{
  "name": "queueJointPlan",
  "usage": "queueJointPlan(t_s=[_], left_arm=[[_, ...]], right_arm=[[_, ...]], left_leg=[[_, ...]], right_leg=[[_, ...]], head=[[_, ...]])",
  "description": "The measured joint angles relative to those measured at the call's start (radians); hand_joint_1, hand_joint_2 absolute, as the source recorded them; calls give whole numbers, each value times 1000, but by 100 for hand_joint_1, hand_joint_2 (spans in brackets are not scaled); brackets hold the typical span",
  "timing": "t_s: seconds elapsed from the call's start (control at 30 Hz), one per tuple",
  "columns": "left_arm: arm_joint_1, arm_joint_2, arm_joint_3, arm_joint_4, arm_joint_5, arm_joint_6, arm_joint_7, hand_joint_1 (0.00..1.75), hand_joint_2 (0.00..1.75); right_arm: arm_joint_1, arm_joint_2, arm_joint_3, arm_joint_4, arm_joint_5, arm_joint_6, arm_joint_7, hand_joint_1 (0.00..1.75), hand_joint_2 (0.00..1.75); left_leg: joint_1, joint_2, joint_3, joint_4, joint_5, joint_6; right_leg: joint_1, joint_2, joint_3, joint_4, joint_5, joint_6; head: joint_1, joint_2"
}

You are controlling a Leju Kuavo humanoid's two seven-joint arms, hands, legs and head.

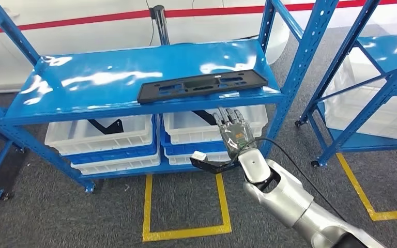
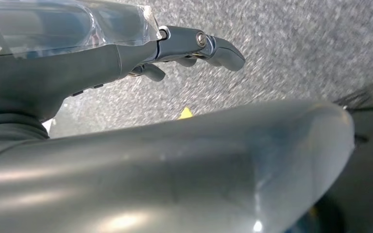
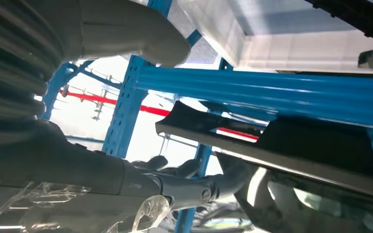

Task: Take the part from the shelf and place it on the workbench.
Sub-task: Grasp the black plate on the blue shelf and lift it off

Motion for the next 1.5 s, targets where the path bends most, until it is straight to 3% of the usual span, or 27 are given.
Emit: queueJointPlan(t_s=[0.1,0.13,0.2,0.27,0.3,0.33,0.4,0.43,0.47,0.5,0.6,0.63,0.73,0.8,0.83,0.87,0.93,1.0,1.07,1.13,1.2,1.27,1.3,1.33,1.43,1.47,1.5], left_arm=[[-1,0,0,0,0,0,-3,0,0],[-2,0,0,0,0,1,-4,0,0],[-3,0,0,0,0,3,-5,0,0],[-1,0,0,0,0,3,-6,0,0],[1,0,0,0,0,3,-6,0,0],[3,0,0,0,0,3,-6,0,0],[4,0,0,0,0,3,-6,0,0],[3,1,0,1,-1,3,-6,0,0],[1,1,0,1,-1,3,-6,0,0],[1,1,0,1,-1,3,-6,0,0],[2,2,1,1,-1,3,-6,0,0],[2,1,1,1,-1,3,-6,0,0],[-2,1,1,1,0,3,-6,0,0],[2,1,0,1,0,3,-6,0,0],[4,1,0,1,1,3,-6,0,0],[5,1,0,1,1,3,-6,0,0],[4,4,1,2,2,3,-5,0,0],[2,7,1,4,2,3,-4,0,0],[4,11,1,6,2,4,-2,0,0],[6,16,2,7,2,5,0,0,0],[2,17,2,8,2,6,4,0,0],[-2,12,2,8,3,4,7,0,0],[-2,8,2,8,4,1,8,0,0],[0,4,2,8,5,-2,7,0,0],[4,1,2,8,5,-9,5,0,0],[3,2,2,9,5,-11,4,0,0],[2,3,2,9,4,-12,4,0,0]], right_arm=[[-4,-2,-3,-2,0,0,7,0,175],[-5,-2,-4,-3,1,0,10,0,175],[-7,-6,-6,-4,2,2,14,0,175],[-4,-12,-6,-4,4,5,18,0,175],[-3,-15,-6,-3,6,6,20,0,175],[-3,-17,-6,-4,10,7,22,0,175],[-3,-23,-5,-3,22,8,27,0,175],[-4,-27,-5,-4,28,9,29,0,175],[-6,-30,-4,-4,34,10,30,0,175],[-8,-33,-4,-4,40,11,32,0,175],[-15,-33,-5,-8,48,11,35,0,175],[-19,-33,-6,-9,50,11,35,0,175],[-26,-31,-7,-11,53,11,35,0,175],[-24,-32,-6,-11,53,11,35,0,175],[-23,-32,-6,-11,53,12,35,0,175],[-23,-32,-6,-12,53,12,36,0,175],[-25,-33,-6,-14,54,14,38,0,175],[-28,-34,-6,-19,55,18,40,0,175],[-29,-34,-6,-23,56,22,42,0,175],[-26,-33,-6,-27,58,25,43,0,175],[-28,-35,-6,-29,61,28,45,0,175],[-31,-40,-5,-30,62,33,46,0,175],[-29,-42,-5,-30,62,34,46,0,175],[-26,-44,-5,-30,62,36,47,0,175],[-21,-50,-4,-30,61,37,47,0,175],[-22,-51,-4,-30,61,38,46,0,175],[-22,-52,-3,-31,60,39,46,0,175]], left_leg=[[3,2,28,-9,-10,11],[5,2,37,-11,-15,18],[6,3,51,-12,-28,27],[8,1,68,-12,-44,27],[9,-1,79,-12,-53,24],[12,-3,92,-11,-63,20],[16,-5,116,-9,-87,7],[16,-6,125,-6,-98,0],[15,-7,128,-4,-109,-6],[14,-7,130,-2,-115,-11],[19,-6,135,6,-126,-22],[21,-4,121,36,-130,-26],[24,0,-1,230,-180,-37],[20,1,-75,310,-209,-34],[16,1,-88,299,-197,-27],[9,1,-84,254,-162,-15],[-11,2,-46,114,-54,23],[-35,-1,-7,9,18,45],[-52,-7,52,-74,35,56],[-50,-8,134,-171,52,77],[-36,-8,182,-219,60,83],[-21,-8,196,-220,47,75],[-12,-9,199,-213,36,67],[-1,-9,201,-198,20,56],[31,-9,195,-118,-48,14],[35,-8,185,-86,-71,2],[37,-8,173,-59,-91,-9]], right_leg=[[0,-2,0,34,-10,12],[-1,-3,-20,76,-22,16],[-2,-6,-98,206,-68,24],[-5,-6,-176,302,-107,30],[-6,-6,-195,303,-102,33],[-9,-7,-197,270,-75,37],[-18,-11,-169,134,29,48],[-22,-12,-156,78,64,49],[-24,-13,-149,42,90,45],[-23,-14,-149,31,94,36],[-20,-12,-140,33,84,8],[-20,-11,-133,32,80,1],[-16,-9,-108,31,58,-10],[-8,-7,-88,31,40,-13],[-2,-6,-74,31,30,-15],[5,-5,-60,30,20,-15],[12,-7,-29,23,1,-14],[-1,-10,1,-7,-3,7],[-17,-15,36,-55,18,32],[-18,-18,63,-73,33,37],[-18,-14,25,-4,9,47],[-26,-12,-70,121,-39,70],[-32,-12,-110,159,-51,82],[-39,-13,-133,159,-39,96],[-60,-19,-114,7,92,135],[-62,-25,-110,-22,107,135],[-60,-29,-118,-22,114,123]], head=[[0,0],[0,0],[0,0],[0,0],[0,0],[0,0],[0,0],[0,0],[-1,0],[-1,0],[-2,0],[-2,0],[-2,0],[-2,0],[-2,0],[-2,0],[-2,0],[-1,0],[-1,0],[-2,0],[-3,0],[-3,0],[-3,0],[-3,0],[-3,0],[-3,0],[-3,0]])
